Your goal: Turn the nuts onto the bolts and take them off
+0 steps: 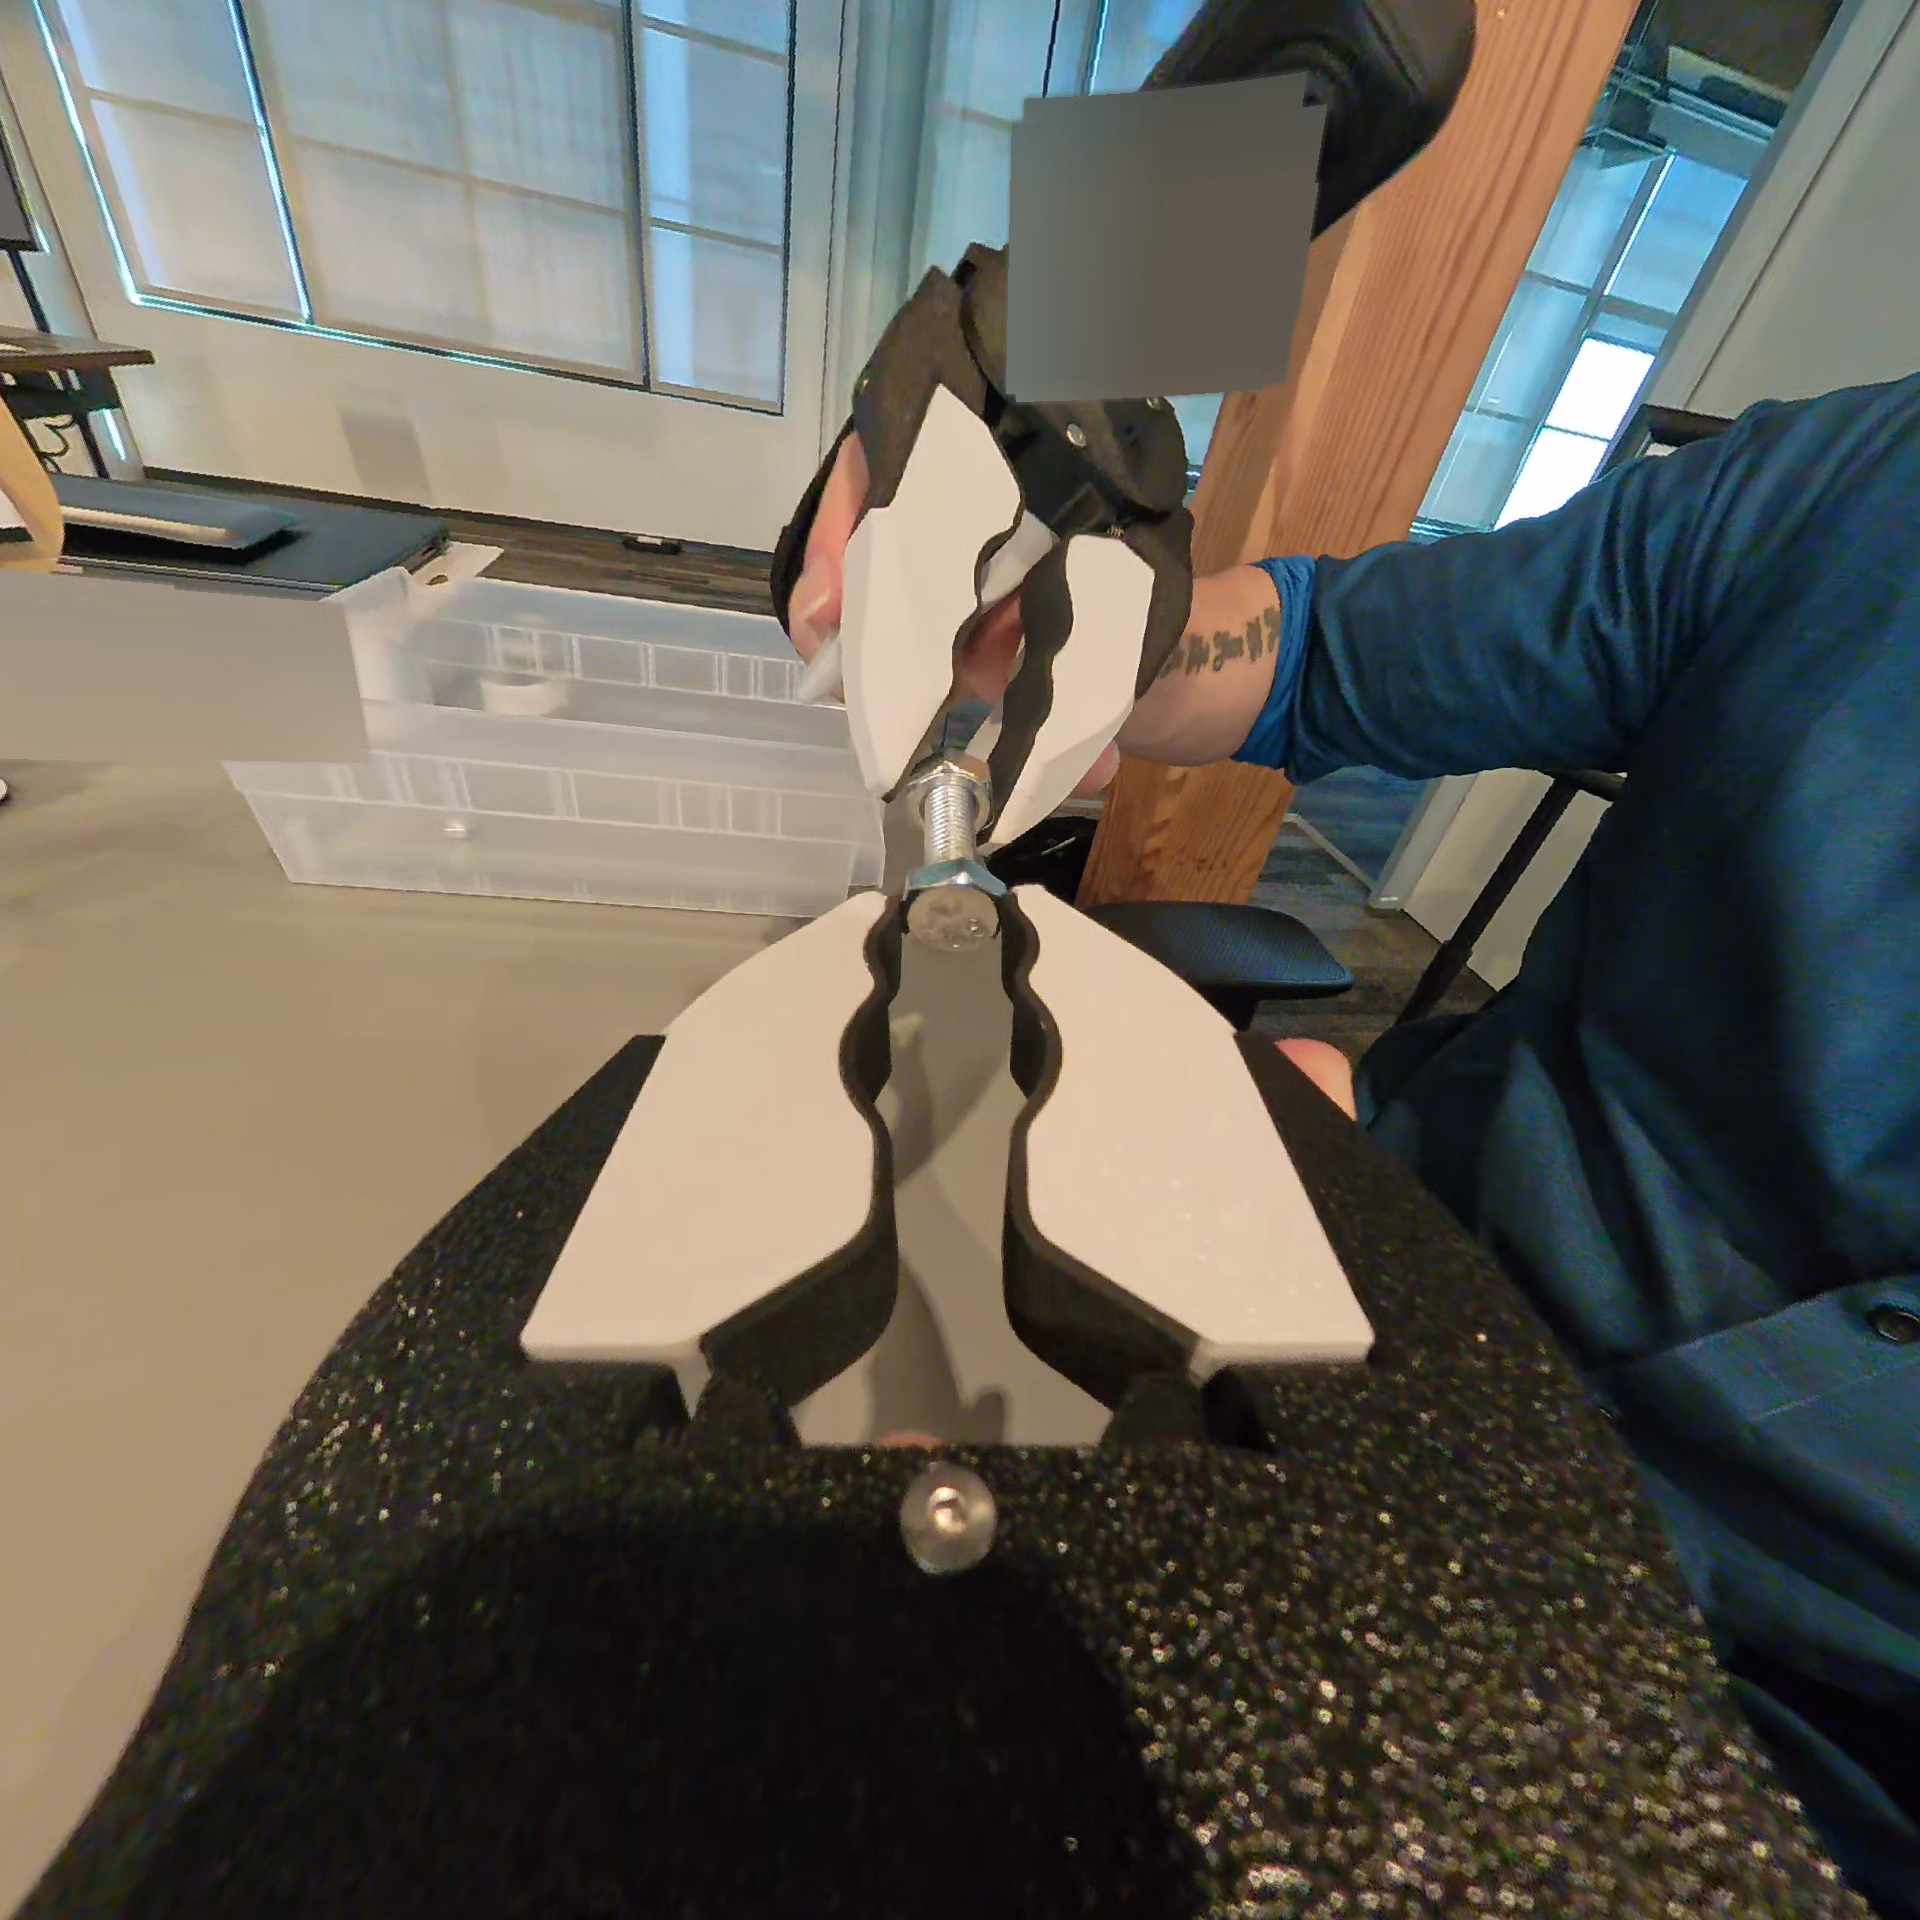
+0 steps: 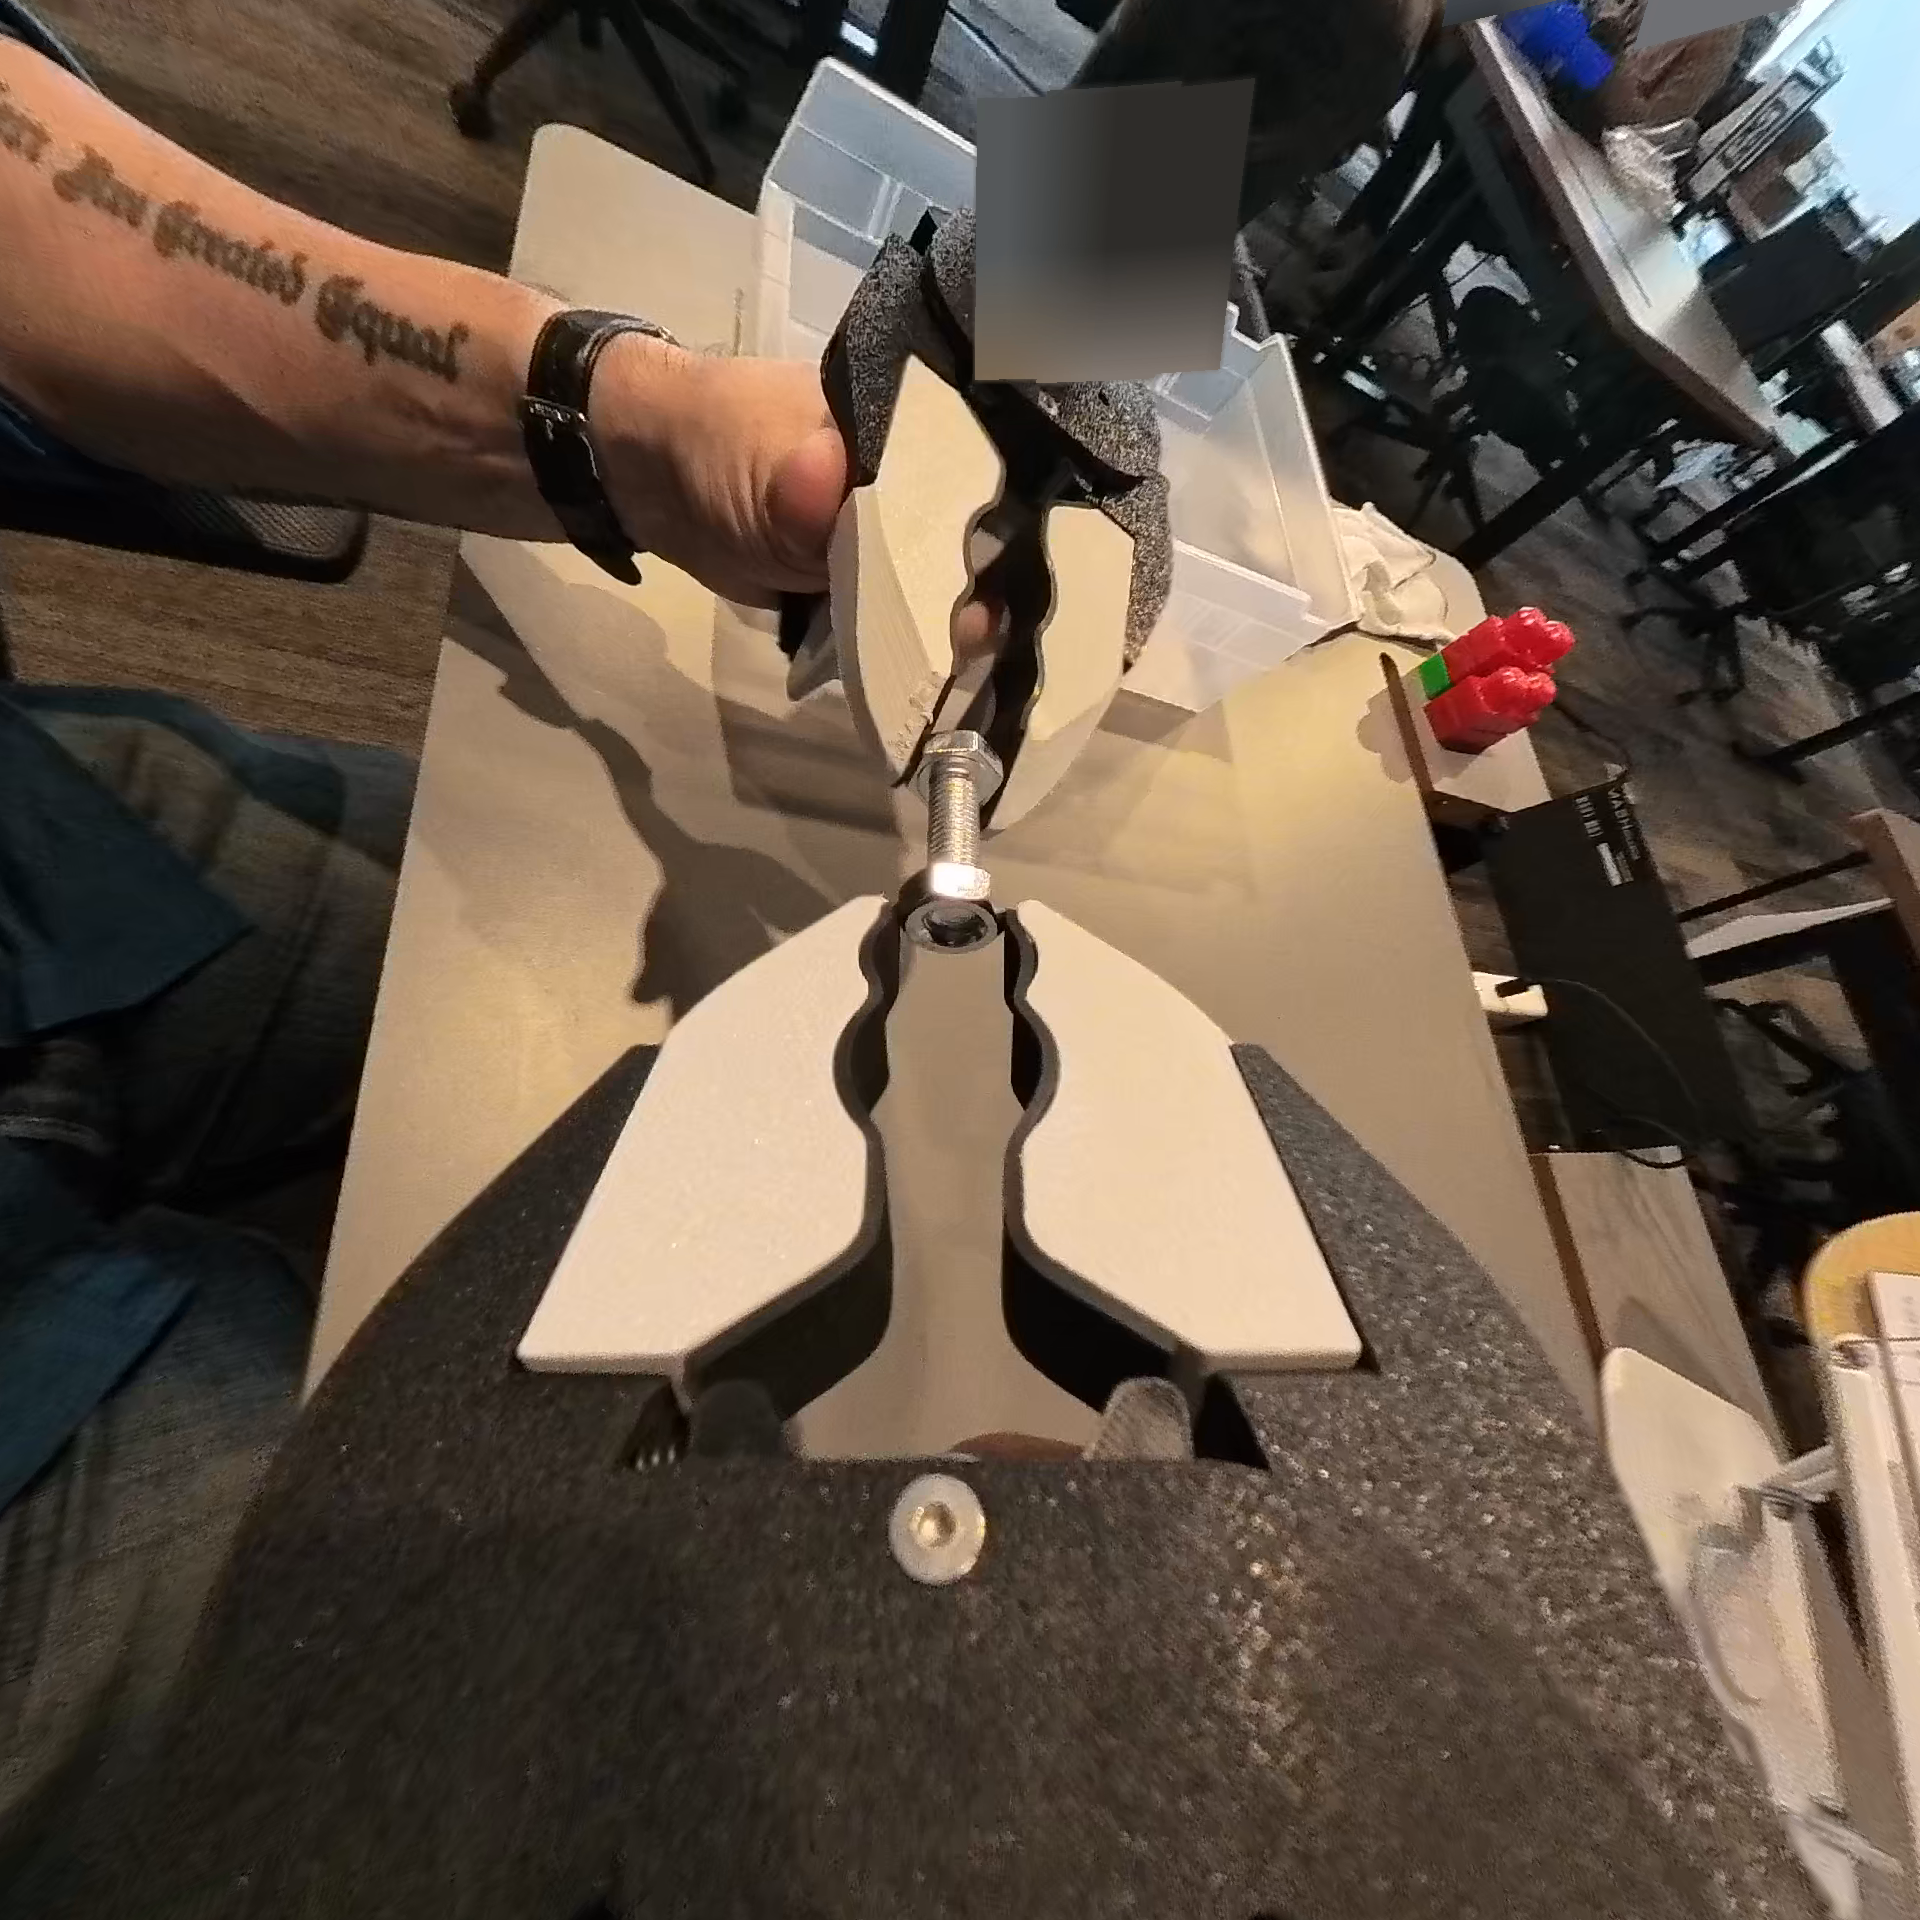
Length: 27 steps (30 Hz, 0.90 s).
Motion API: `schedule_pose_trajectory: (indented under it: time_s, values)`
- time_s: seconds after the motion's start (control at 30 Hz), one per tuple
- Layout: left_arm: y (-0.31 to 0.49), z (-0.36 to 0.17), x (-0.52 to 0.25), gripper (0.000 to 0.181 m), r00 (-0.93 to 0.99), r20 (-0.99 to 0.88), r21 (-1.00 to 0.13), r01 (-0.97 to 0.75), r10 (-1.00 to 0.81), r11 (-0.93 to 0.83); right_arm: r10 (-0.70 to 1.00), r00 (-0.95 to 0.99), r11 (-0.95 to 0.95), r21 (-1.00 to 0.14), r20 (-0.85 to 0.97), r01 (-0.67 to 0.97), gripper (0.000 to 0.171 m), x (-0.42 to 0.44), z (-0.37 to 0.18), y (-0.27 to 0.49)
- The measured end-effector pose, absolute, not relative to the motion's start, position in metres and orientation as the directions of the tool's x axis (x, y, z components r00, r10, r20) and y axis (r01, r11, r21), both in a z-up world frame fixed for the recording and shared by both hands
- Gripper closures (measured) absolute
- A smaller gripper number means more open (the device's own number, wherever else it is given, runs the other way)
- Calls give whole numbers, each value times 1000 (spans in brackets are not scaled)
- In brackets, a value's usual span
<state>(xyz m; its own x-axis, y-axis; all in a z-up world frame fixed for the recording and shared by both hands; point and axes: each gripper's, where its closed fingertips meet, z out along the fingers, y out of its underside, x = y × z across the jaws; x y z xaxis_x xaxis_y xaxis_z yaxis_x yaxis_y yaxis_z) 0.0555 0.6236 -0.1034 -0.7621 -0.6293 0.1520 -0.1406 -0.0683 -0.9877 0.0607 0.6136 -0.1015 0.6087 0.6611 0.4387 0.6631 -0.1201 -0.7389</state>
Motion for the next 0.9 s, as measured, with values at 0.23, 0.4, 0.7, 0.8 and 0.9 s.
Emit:
schedule_pose_trajectory:
  time_s: [0.23,0.4,0.7,0.8,0.9]
  values:
    - [620,-106,56,164,-746,72,-993,-118,-662,25,719,695,-370,-851,-8,372,153,60,-95,605]
    - [617,-113,60,164,-714,-8,-983,-124,-700,138,612,644,-644,-762,-459,68,153,65,-98,604]
    - [615,-112,58,164,-707,-61,-978,-98,-705,182,413,257,-852,-471,-874,-231,153,61,-99,598]
    - [616,-112,58,164,-712,-35,-983,-101,-702,151,465,310,-822,-534,-829,-195,150,60,-100,599]
    - [617,-109,59,164,-723,9,-990,-103,-691,94,558,461,-729,-673,-690,-126,140,64,-98,605]
